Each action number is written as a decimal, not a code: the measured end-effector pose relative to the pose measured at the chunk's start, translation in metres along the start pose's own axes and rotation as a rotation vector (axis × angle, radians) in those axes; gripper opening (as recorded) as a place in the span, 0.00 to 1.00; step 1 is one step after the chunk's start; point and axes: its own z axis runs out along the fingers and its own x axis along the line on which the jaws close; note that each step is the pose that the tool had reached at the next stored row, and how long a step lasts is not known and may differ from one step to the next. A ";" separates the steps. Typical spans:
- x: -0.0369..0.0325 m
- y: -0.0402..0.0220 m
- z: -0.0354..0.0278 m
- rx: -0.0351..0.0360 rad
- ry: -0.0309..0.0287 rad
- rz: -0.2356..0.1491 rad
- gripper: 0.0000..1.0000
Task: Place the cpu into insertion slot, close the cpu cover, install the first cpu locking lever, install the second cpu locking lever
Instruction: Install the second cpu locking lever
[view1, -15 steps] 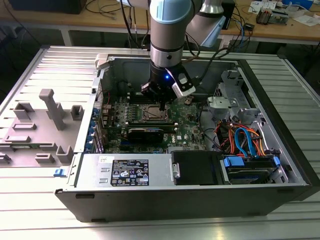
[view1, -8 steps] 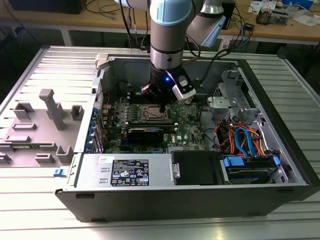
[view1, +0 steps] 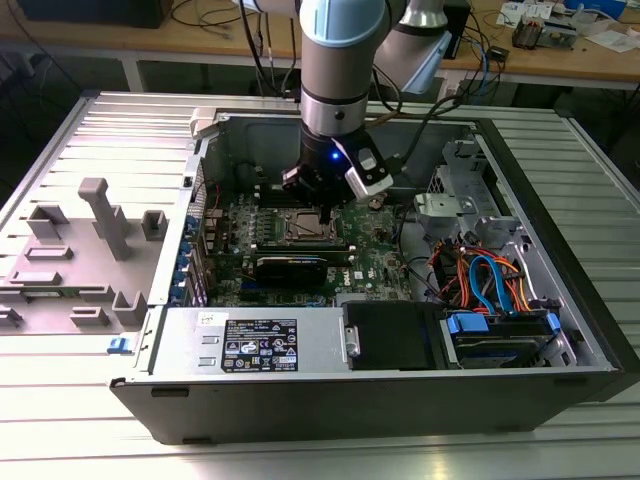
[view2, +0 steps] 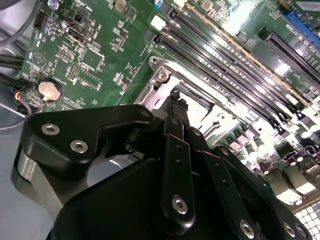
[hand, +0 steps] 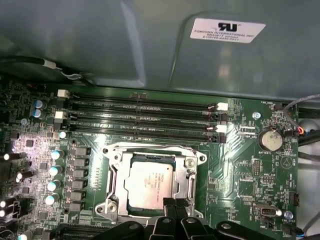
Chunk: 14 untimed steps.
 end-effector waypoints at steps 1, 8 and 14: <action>0.0002 -0.0027 -0.0001 0.0000 0.0000 0.000 0.11; 0.0004 -0.0052 -0.0003 0.0000 0.0000 0.000 0.11; 0.0004 -0.0052 -0.0003 0.0000 0.0000 0.000 0.11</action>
